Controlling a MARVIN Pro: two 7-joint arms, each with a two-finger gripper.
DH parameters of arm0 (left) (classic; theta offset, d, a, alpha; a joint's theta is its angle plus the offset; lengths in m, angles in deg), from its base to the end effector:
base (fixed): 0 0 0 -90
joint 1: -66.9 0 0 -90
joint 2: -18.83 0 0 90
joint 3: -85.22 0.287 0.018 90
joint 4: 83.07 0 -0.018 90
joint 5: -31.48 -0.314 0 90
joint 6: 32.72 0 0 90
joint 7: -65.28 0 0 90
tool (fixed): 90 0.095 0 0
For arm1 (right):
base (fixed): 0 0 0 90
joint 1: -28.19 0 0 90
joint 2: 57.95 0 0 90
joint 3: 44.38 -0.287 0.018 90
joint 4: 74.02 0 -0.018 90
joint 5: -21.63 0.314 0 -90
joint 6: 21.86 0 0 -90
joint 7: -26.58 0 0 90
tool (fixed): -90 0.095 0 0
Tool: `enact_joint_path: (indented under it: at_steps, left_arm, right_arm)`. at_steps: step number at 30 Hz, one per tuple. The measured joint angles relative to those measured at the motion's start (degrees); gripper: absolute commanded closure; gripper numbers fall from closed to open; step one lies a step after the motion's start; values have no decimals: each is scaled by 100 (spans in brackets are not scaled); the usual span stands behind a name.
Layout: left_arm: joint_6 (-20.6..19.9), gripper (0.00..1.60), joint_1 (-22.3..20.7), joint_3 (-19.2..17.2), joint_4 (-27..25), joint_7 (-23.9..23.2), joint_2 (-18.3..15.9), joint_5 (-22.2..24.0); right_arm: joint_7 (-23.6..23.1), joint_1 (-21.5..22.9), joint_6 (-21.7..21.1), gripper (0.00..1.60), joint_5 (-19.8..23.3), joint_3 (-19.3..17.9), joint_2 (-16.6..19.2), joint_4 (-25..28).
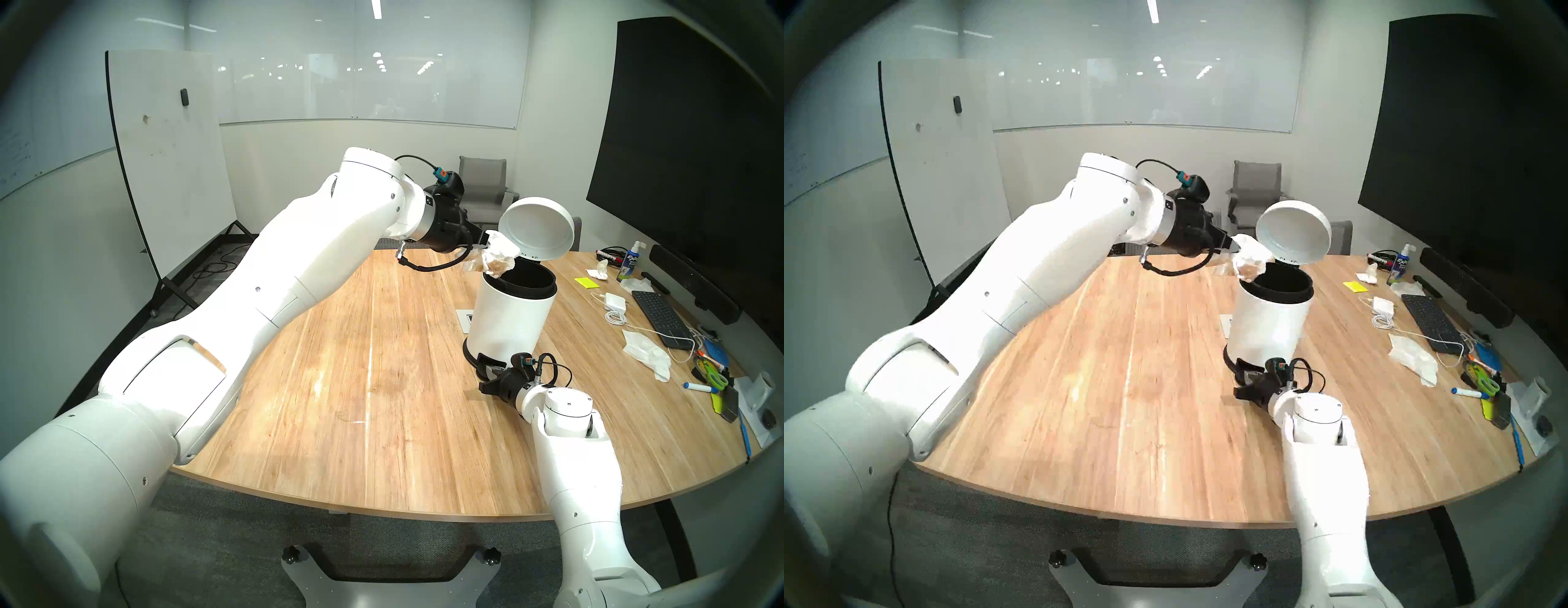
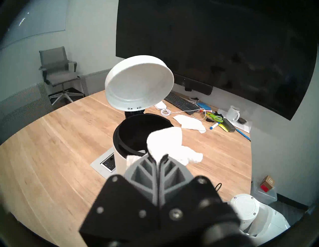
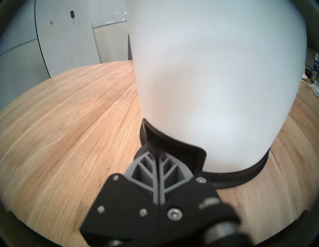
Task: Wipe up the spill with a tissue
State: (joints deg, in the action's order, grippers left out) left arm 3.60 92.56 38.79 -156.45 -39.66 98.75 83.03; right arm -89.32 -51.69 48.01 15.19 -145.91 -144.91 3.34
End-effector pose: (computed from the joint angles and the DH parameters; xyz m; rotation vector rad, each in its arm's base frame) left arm 0.5242 -0.2190 -0.0199 2.0100 -0.9674 1.1590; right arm 0.4589 -0.0635 -0.3459 -2.4884 -0.2260 -1.6305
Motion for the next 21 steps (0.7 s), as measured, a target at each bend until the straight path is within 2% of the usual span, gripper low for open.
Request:
enact_joint_path:
  at_steps: [10,21]
  left_arm:
    - [161,160,-505,340,991,239,652,160]
    - [428,160,-972,292,2250,399,1278,205]
  right_arm:
    - [0,0,0,160,0,0,0,0]
    - [0,0,0,160,-1,0,0,0]
